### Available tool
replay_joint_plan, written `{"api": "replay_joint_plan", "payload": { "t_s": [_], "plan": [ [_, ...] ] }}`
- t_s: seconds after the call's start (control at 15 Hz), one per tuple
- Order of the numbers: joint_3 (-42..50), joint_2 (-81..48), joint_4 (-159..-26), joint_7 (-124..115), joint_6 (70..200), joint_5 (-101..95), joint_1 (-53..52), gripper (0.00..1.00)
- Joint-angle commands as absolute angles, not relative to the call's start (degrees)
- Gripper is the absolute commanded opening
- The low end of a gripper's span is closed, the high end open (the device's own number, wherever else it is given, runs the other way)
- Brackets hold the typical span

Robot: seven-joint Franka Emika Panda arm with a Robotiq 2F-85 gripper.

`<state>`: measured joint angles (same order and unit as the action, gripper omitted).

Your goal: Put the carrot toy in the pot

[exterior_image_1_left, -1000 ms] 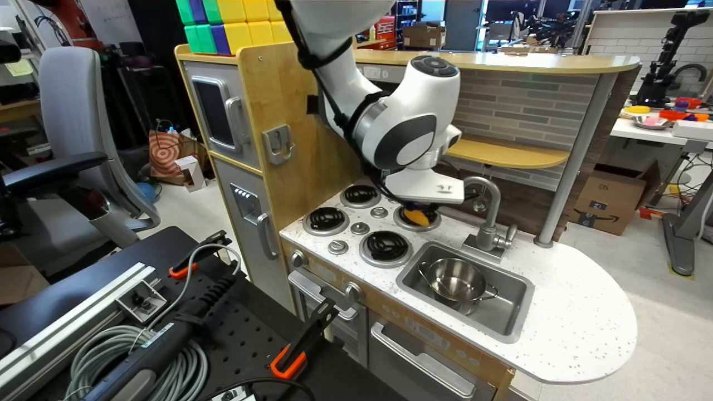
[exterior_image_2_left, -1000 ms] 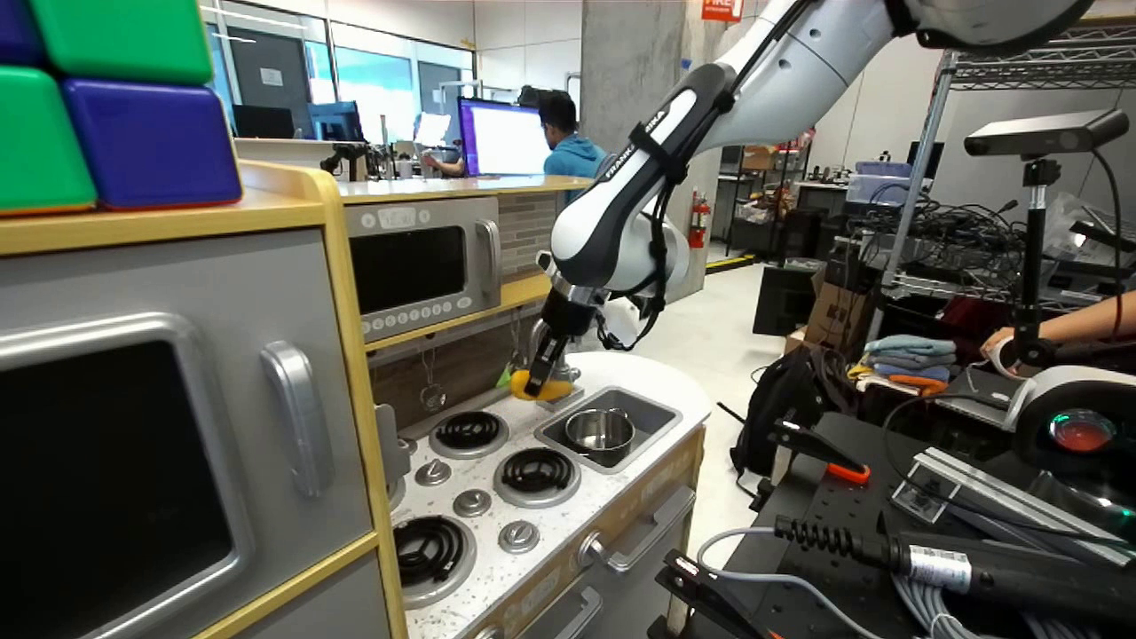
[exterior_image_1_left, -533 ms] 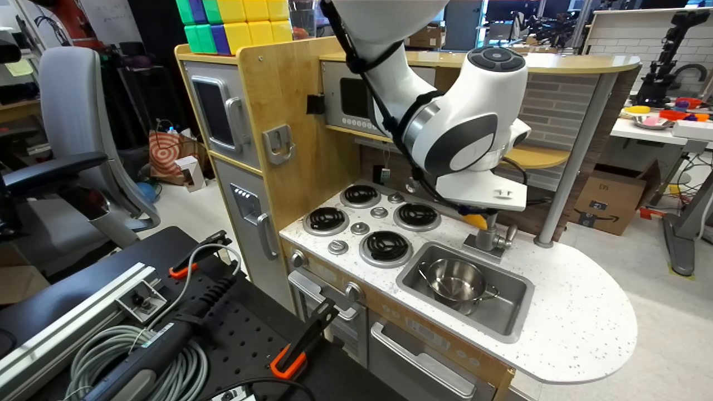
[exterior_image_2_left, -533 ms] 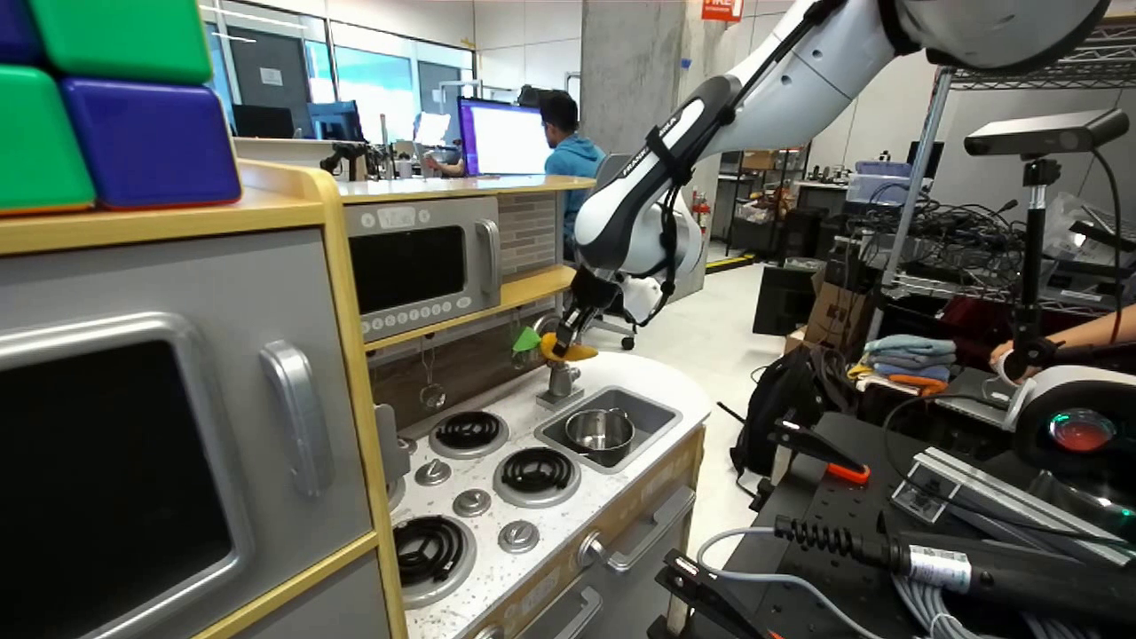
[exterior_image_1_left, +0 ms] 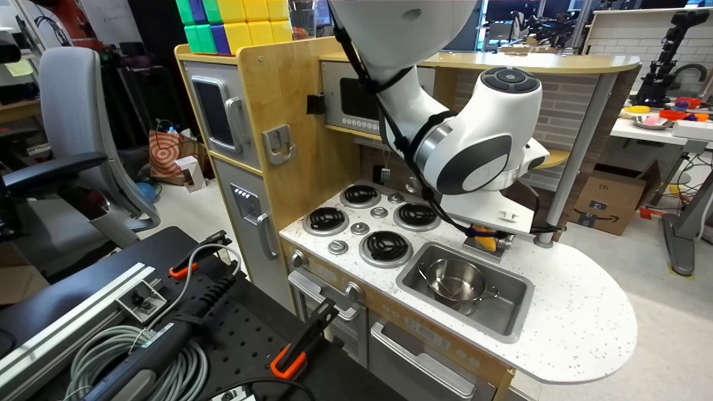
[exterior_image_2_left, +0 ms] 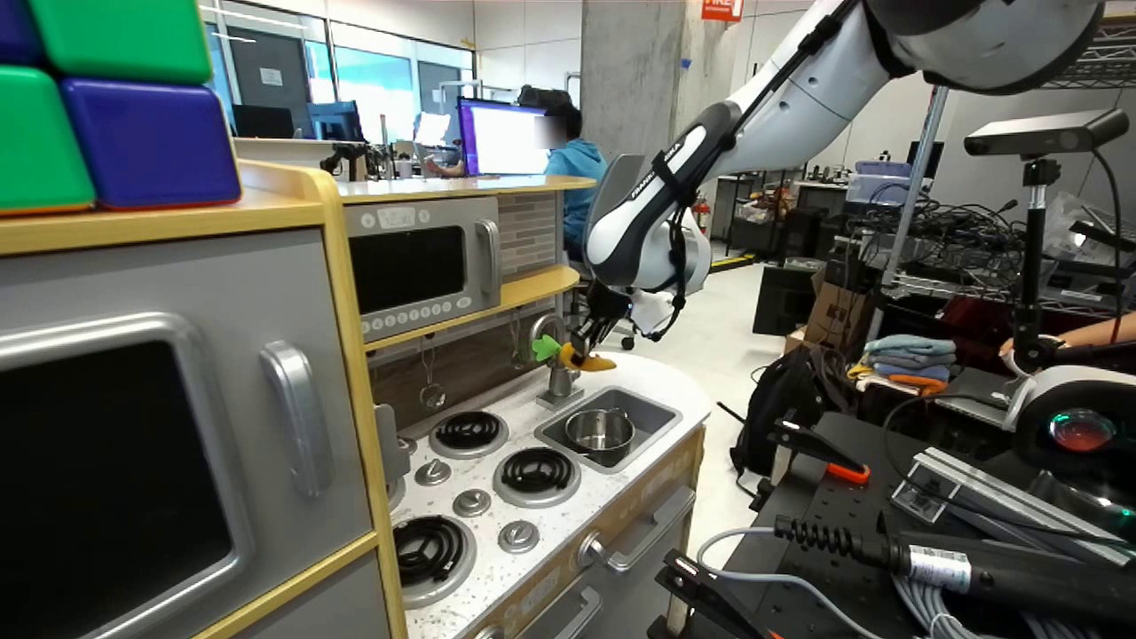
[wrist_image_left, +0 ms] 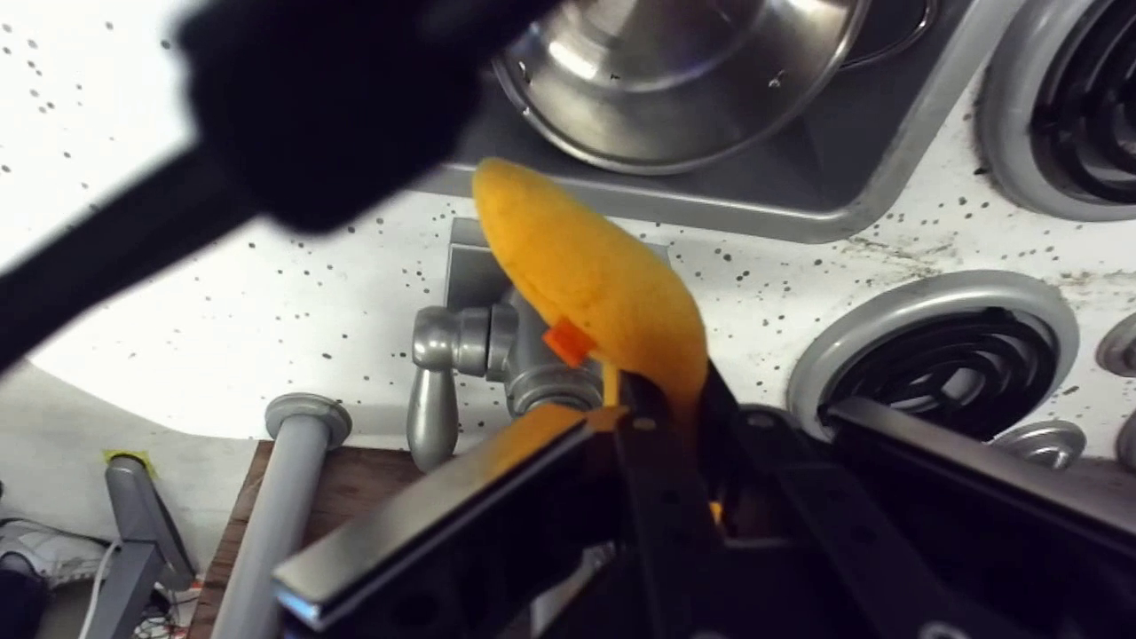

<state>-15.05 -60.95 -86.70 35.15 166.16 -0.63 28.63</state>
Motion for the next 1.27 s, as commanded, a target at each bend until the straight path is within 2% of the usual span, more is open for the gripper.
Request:
{"api": "replay_joint_plan", "payload": {
  "t_s": [0.0, 0.13, 0.53, 0.67, 0.93, 1.0, 1.07, 1.2],
  "plan": [
    [-14.7, -61.2, -85.7, 31.9, 163.7, 0.3, 28.1, 0.36],
    [-14.4, -59.4, -88.0, 29.9, 160.1, 0.3, 27.6, 0.44],
    [-11.5, -51.9, -96.3, 26.9, 149.2, 0.1, 23.4, 0.88],
    [-12.1, -48.6, -99.5, 27.7, 148.2, 0.6, 23.2, 1.0],
    [-16.5, -39.7, -106.6, 33.5, 138.3, 4.4, 26.1, 1.0],
    [-15.2, -37.2, -107.4, 32.0, 133.2, 5.3, 24.9, 1.0],
    [-13.0, -43.6, -102.0, 32.1, 139.0, 4.9, 22.4, 1.0],
    [-12.3, -41.5, -102.9, 32.0, 137.7, 5.3, 21.7, 1.0]
  ]
}}
